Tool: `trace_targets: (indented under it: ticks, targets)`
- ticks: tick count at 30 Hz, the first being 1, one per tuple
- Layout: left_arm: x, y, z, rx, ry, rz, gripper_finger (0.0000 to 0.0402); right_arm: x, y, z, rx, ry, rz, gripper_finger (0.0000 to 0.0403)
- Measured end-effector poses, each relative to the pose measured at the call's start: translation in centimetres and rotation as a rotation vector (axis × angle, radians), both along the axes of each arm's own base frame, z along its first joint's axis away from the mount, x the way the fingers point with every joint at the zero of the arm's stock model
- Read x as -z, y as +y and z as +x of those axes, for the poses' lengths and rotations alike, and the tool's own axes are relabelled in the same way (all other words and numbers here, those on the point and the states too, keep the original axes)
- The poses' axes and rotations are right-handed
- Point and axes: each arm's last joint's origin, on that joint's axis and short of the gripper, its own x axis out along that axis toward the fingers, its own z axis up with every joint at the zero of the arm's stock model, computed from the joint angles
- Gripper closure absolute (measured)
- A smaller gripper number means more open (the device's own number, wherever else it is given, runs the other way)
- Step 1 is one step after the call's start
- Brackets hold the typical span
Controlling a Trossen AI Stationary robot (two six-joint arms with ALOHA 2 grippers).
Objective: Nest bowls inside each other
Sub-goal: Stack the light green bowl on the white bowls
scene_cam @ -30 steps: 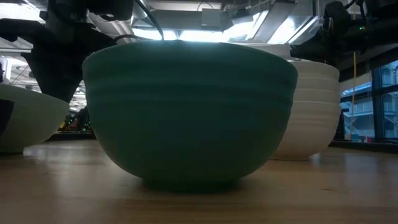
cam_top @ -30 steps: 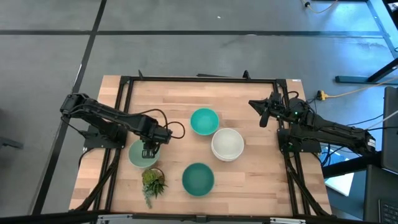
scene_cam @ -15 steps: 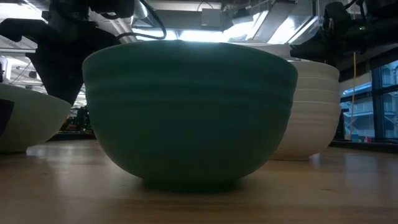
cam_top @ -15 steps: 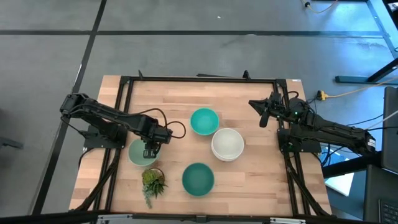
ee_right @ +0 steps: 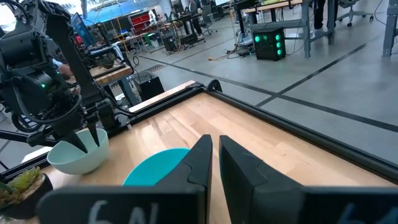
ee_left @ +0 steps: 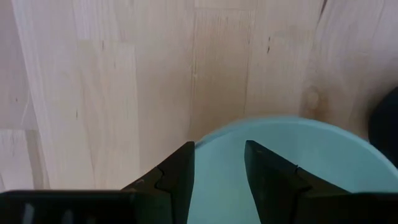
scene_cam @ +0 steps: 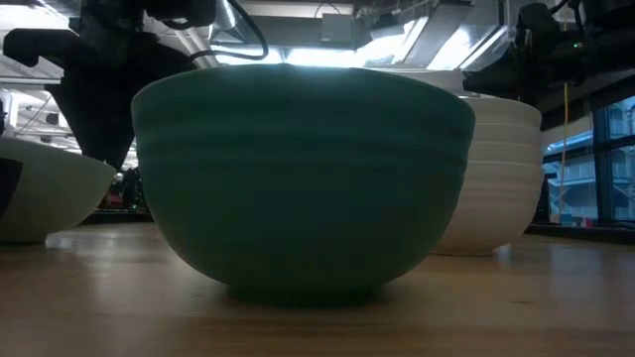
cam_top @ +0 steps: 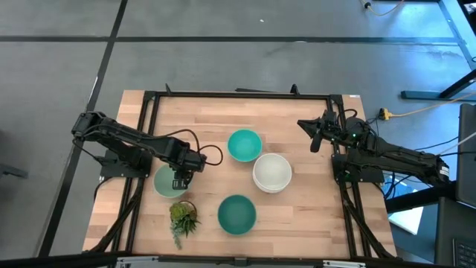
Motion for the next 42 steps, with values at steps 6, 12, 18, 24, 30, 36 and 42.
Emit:
trace_targets:
  ticks: [6,12,18,24,30,36,42]
  targets:
    - [0.0,-0.1,0.3,0.001,-0.031,-0.005,0.0267,0.0,0.0,0.0,0.0,0.0,0.0,0.037]
    - [-0.1,-0.1,0.6,0.018,-0.064,-0.009,0.0284,0.0,0.0,0.0,0.0,0.0,0.0,0.037]
    - [-0.2,-0.1,0.6,0.019,-0.075,-0.011,0.03,0.0,0.0,0.0,0.0,0.001,0.0,0.037]
    - [-0.2,-0.1,0.7,0.019,-0.082,-0.01,0.03,0.0,0.0,0.0,0.0,0.001,0.0,0.037]
    - [-0.2,-0.1,0.5,0.092,-0.066,0.01,0.0303,0.0,0.0,0.0,0.0,0.001,0.0,0.037]
    - [-0.1,0.1,0.0,0.178,-0.01,0.026,0.0303,0.0,0.0,0.0,0.0,0.001,0.0,0.037]
    - [-1.5,0.2,0.3,0.271,-0.005,0.096,0.0303,0.0,0.0,0.0,0.0,0.001,0.0,0.037]
